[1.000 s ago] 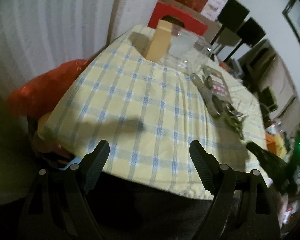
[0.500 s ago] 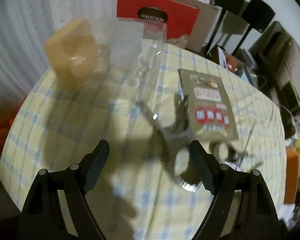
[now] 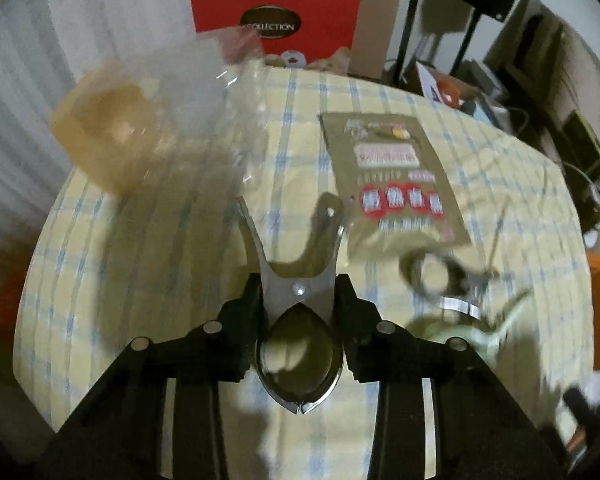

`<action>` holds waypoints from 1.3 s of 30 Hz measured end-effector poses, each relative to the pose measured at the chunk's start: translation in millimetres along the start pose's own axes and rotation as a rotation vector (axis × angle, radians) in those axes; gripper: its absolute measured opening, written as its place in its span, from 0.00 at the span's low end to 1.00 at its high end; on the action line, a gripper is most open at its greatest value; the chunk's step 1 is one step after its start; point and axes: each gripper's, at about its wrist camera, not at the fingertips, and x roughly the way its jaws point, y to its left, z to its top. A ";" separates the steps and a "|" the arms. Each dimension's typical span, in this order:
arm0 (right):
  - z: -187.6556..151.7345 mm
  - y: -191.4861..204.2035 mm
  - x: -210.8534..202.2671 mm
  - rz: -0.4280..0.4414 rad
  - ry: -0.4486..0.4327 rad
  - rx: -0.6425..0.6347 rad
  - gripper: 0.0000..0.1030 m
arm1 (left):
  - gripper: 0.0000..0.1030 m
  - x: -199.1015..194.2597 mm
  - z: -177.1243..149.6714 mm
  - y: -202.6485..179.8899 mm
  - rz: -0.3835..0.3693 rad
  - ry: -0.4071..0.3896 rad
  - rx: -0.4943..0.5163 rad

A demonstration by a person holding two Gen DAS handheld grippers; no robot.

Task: Organize objects
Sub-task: 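Grasp the grey metal clip with the left gripper while the right gripper grasps the green clip, then lift the grey metal clip left and green clip right off the table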

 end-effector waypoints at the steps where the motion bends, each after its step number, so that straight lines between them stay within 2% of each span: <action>1: 0.0 0.4 0.6 -0.006 0.006 -0.004 0.51 | 0.32 -4.3 -6.5 5.2 -0.002 0.000 0.002; 3: 2.2 6.7 3.2 -0.011 0.011 -0.030 0.51 | 0.32 -14.4 -20.7 18.6 0.009 -0.007 -0.011; 6: 10.1 22.7 17.7 0.034 0.015 -0.100 0.61 | 0.32 -22.1 -36.4 36.7 0.020 -0.012 -0.033; 8: 17.3 30.7 31.3 0.046 0.016 -0.153 0.61 | 0.32 -24.9 -41.6 45.2 0.025 -0.018 -0.045; 12: 34.0 54.5 58.0 0.003 0.033 -0.244 0.59 | 0.32 -27.2 -42.3 61.0 0.016 -0.024 -0.055; 14: 36.0 65.3 66.1 -0.043 0.045 -0.275 0.50 | 0.32 -28.8 -45.9 70.2 0.012 -0.021 -0.064; 16: 35.4 76.6 73.9 -0.055 0.069 -0.299 0.27 | 0.32 -29.6 -48.8 76.2 -0.018 -0.028 -0.067; 18: 34.3 80.0 75.6 -0.021 0.081 -0.265 0.12 | 0.32 -30.1 -48.8 77.6 -0.031 -0.034 -0.069; 21: 30.4 82.7 72.0 0.002 0.093 -0.202 0.08 | 0.32 -30.0 -49.3 79.2 -0.040 -0.046 -0.074; 24: 21.9 86.4 60.8 0.075 0.117 -0.123 0.07 | 0.32 -30.0 -49.5 81.5 -0.051 -0.053 -0.079; 26: 17.6 91.9 52.3 0.093 0.131 -0.117 0.12 | 0.33 -29.5 -49.7 82.1 -0.058 -0.057 -0.072; 27: 15.8 98.5 43.5 0.096 0.120 -0.153 0.15 | 0.33 -29.5 -50.0 81.7 -0.058 -0.059 -0.066; 28: 16.0 104.3 36.8 0.091 0.102 -0.185 0.31 | 0.33 -30.0 -50.5 80.9 -0.055 -0.061 -0.053; 29: 16.6 110.8 28.3 0.075 0.076 -0.235 0.43 | 0.33 -30.3 -51.7 80.3 -0.053 -0.065 -0.043; 30: 18.2 114.9 21.6 0.052 0.056 -0.273 0.64 | 0.33 -30.7 -52.9 80.5 -0.054 -0.070 -0.042; 31: 20.2 118.0 15.9 0.028 0.038 -0.304 0.72 | 0.33 -31.1 -52.9 80.8 -0.057 -0.072 -0.044; 33: 30.6 122.4 13.1 -0.029 -0.001 -0.357 0.72 | 0.33 -31.2 -53.8 82.4 -0.064 -0.077 -0.051; 39: 56.7 119.4 66.4 -0.046 0.099 -0.374 0.71 | 0.33 -31.6 -54.7 85.0 -0.077 -0.083 -0.048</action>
